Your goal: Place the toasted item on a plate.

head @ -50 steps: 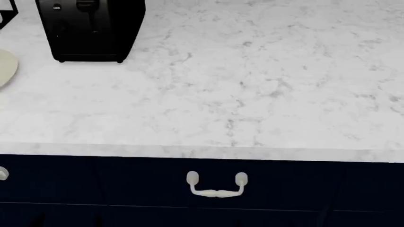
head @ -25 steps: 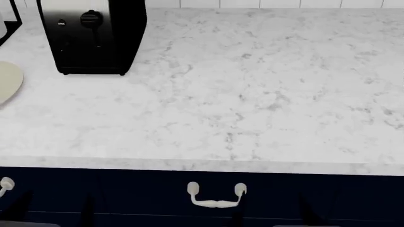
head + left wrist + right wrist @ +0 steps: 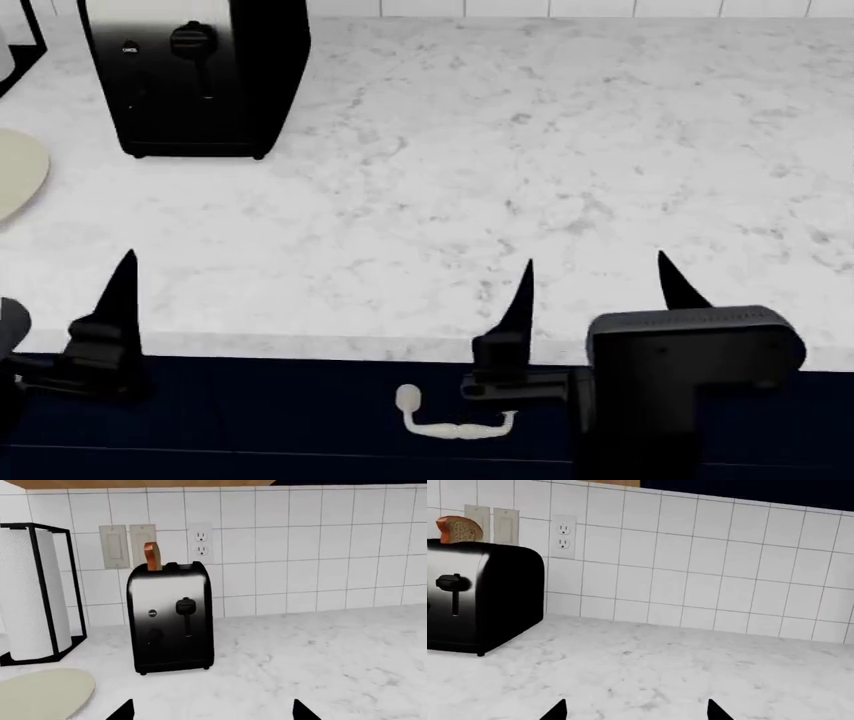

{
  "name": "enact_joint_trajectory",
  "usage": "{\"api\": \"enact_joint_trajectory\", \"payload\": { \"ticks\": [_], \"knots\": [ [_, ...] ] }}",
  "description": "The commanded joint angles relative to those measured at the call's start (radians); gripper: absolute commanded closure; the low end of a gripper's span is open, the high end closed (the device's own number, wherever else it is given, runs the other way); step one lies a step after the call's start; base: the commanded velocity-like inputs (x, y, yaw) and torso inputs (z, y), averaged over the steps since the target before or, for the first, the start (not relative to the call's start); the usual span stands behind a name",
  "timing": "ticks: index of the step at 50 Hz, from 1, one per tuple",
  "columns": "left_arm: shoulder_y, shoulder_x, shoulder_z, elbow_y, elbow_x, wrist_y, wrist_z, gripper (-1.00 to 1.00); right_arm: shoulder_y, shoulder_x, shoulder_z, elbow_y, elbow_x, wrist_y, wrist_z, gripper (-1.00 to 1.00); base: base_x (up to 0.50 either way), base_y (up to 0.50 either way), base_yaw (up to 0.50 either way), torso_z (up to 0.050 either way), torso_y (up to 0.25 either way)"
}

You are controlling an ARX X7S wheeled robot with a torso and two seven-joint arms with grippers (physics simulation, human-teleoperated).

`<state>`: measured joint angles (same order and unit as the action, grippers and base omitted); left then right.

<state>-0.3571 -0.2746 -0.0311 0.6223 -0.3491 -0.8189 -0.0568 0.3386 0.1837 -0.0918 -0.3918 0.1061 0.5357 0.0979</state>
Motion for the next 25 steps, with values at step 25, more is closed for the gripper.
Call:
{"api": "enact_joint_trajectory", "payload": {
  "ticks": [25],
  "knots": [
    [-0.868, 0.03, 0.093, -0.487, -0.046, -0.404, -0.048, -1.0, 0.815, 0.079, -0.052, 0.28, 0.032, 0.457, -0.102, -1.0, 0.0, 0.0, 0.0, 0.033, 0.0]
  ]
}}
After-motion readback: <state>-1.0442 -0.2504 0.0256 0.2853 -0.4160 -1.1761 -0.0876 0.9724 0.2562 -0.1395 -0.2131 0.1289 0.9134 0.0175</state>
